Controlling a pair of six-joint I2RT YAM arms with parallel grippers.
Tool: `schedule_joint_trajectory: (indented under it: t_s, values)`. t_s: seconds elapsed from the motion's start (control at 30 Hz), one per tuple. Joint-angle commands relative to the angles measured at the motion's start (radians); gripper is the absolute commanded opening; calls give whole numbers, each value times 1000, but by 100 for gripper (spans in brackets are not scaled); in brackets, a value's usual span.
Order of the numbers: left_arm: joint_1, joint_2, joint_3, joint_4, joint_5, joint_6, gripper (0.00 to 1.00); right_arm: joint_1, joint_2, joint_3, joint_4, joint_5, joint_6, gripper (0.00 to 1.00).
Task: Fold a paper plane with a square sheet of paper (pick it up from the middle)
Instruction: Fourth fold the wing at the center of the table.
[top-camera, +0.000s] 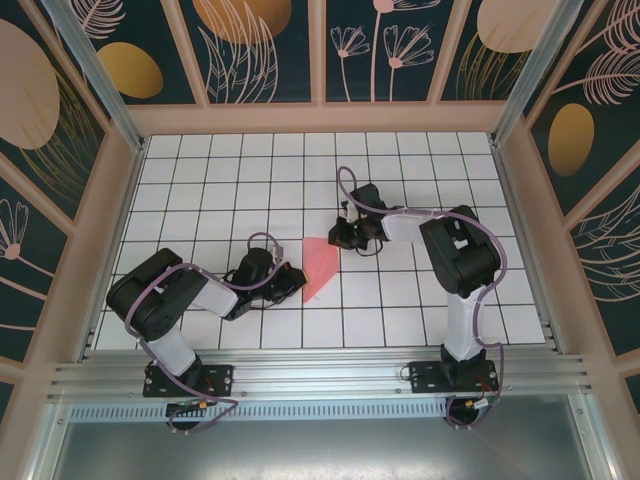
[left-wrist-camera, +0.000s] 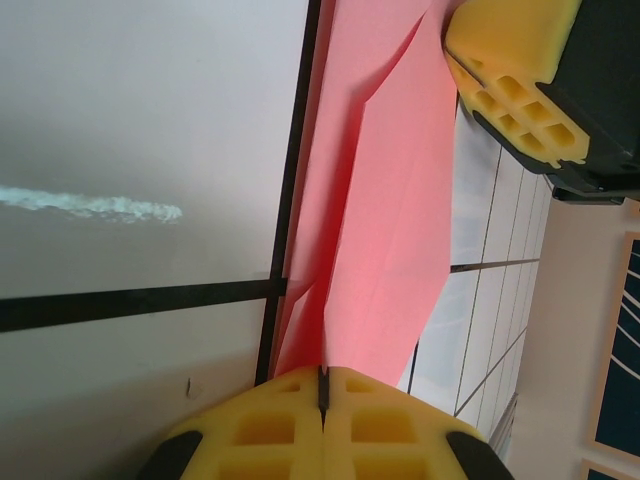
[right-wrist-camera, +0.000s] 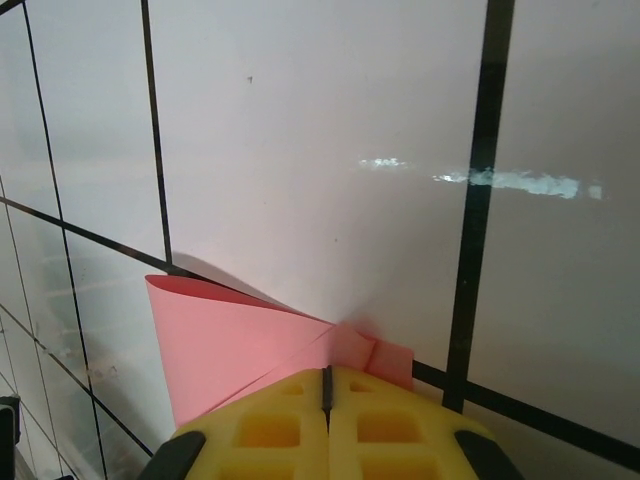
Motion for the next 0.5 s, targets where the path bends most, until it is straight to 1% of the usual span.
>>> schedule_joint_trajectory:
  t_s: [0.0, 0.17, 0.3, 0.47]
  values:
    - [-6, 84, -17, -242, -137, 49, 0, 0, 41, 30, -48, 69, -7, 6]
    - [-7, 82, -20, -240, -139, 46, 0, -13, -20, 58, -86, 80, -34, 6]
    - [-6, 79, -20, -242, -138, 45, 0, -15, -98, 70, -103, 44, -68, 7]
    - [-6, 79, -11, -248, -141, 46, 0, 23, -166, -13, -35, -35, -36, 7]
